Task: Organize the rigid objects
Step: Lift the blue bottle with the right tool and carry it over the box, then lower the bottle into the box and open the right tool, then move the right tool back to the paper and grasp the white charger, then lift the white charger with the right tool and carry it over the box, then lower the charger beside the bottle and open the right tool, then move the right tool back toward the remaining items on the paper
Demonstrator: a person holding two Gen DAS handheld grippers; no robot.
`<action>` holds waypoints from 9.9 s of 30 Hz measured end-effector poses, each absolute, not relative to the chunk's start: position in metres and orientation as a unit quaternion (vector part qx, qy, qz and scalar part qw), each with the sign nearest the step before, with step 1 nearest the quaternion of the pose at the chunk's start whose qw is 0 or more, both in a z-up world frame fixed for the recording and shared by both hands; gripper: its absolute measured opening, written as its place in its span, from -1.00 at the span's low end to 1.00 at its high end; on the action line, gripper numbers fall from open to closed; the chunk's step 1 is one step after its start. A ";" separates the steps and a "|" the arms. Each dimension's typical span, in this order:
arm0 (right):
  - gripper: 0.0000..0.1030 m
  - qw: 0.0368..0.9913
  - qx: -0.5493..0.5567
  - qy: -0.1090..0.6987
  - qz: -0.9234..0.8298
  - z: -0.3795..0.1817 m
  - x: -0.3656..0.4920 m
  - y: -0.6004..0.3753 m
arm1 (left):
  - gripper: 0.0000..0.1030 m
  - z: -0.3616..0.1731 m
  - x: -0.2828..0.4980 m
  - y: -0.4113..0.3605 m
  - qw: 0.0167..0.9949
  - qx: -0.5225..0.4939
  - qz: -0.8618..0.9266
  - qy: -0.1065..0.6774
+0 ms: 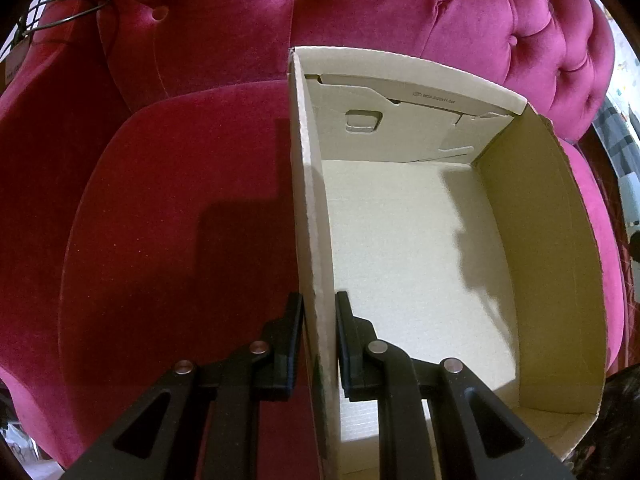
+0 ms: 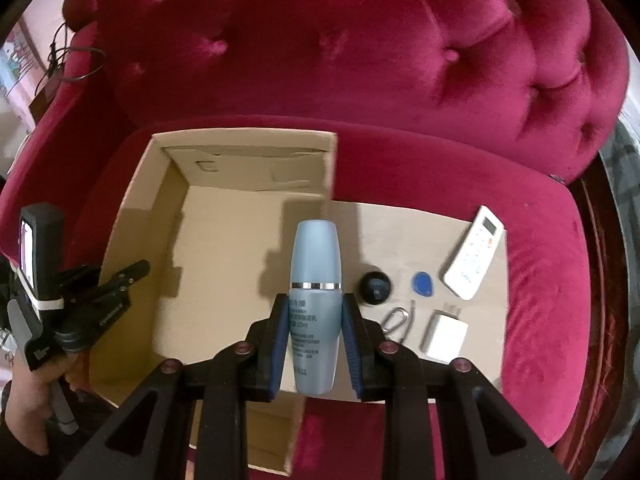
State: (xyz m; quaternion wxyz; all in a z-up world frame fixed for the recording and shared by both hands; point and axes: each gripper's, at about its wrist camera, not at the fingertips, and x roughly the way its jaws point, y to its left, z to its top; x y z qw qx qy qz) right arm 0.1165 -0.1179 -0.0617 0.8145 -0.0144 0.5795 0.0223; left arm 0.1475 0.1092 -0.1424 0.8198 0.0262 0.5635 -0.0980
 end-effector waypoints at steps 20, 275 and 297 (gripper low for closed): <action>-0.48 0.787 -0.007 0.614 0.064 -0.139 0.146 -0.049 | -0.67 -0.143 0.144 0.108 0.823 0.031 -0.097 0.559; 0.97 0.832 -0.014 0.554 0.038 -0.094 0.136 -0.084 | -0.68 -0.154 0.143 0.095 0.821 0.055 -0.073 0.563; 0.98 0.834 -0.011 0.549 -0.044 -0.080 0.131 -0.197 | -0.68 -0.153 0.142 0.091 0.821 0.060 -0.071 0.563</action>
